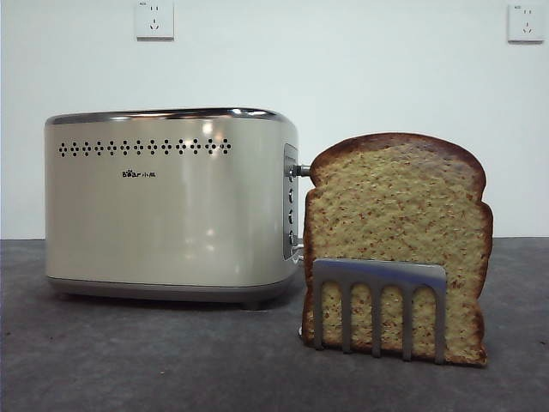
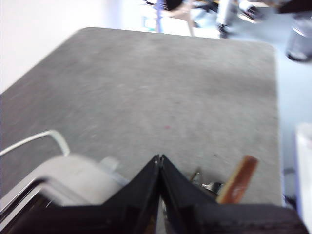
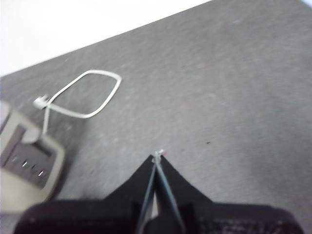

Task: Pick up a slice of bread from the rack,put the bread on the toaster,press the button

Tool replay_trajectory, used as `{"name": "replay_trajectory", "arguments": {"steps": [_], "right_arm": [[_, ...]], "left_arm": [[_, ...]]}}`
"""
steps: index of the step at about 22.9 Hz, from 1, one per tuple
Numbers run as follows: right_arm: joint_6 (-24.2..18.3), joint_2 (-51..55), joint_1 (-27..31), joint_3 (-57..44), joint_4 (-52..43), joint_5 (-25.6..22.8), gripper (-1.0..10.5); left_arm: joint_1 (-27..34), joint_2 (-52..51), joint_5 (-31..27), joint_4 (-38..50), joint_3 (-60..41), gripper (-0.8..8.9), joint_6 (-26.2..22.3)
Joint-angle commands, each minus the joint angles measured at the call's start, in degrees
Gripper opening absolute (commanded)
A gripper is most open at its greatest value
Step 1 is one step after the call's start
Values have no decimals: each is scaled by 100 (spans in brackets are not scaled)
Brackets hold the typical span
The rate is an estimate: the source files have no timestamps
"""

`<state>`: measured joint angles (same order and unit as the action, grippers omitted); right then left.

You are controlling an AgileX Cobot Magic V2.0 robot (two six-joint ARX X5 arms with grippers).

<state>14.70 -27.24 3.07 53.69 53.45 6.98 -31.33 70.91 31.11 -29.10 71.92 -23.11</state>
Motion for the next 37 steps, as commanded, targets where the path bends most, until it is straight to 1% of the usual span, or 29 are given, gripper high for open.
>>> {"name": "replay_trajectory", "arguments": {"steps": [1,4,7,9,10,13,17,19,20,23,24,26,27,30,37], "right_arm": [[-348,-144,0,96,59,332,-2],[-470,-299,0,151,74,579,-2],[-470,-415,0,153,55,610,-2],[-470,-498,0,153,55,610,-2],[-470,-546,0,153,55,612,-2],[-472,-704,0,153,55,625,-2],[-481,-844,0,153,11,654,-2],[-492,-874,0,153,-26,654,-2],[-494,-890,0,153,-42,658,-2],[-494,-890,0,153,-42,656,-2],[-494,-890,0,153,-42,656,-2],[-494,-890,0,153,-42,656,-2],[-494,-890,0,153,-42,658,-2],[-492,-890,0,153,-39,658,-2],[-494,-892,-4,153,-39,660,-2]], "left_arm": [[-306,234,46,-221,306,-7,-645],[-581,409,46,-474,560,-7,-986],[-848,511,37,-634,708,-7,-1329],[-1025,568,-55,-699,776,-7,-1405],[-1132,608,-190,-748,826,-6,-1405],[-1545,769,-973,-986,1001,-5,-1421],[-2013,903,-1792,-1248,1025,-3,-1775],[-2192,1021,-2096,-1244,1025,9,-1810],[-2262,1104,-2111,-1246,1025,76,-1814],[-2417,1360,-2111,-1263,1025,398,-1810],[-2472,1460,-2114,-1272,1025,465,-1808],[-2570,1679,-2240,-1331,1025,487,-1805],[-2616,1816,-2369,-1353,1025,513,-1805],[-2763,2225,-2669,-1386,1025,514,-1808],[-2826,2699,-2671,-1493,1025,514,-1810]]}}
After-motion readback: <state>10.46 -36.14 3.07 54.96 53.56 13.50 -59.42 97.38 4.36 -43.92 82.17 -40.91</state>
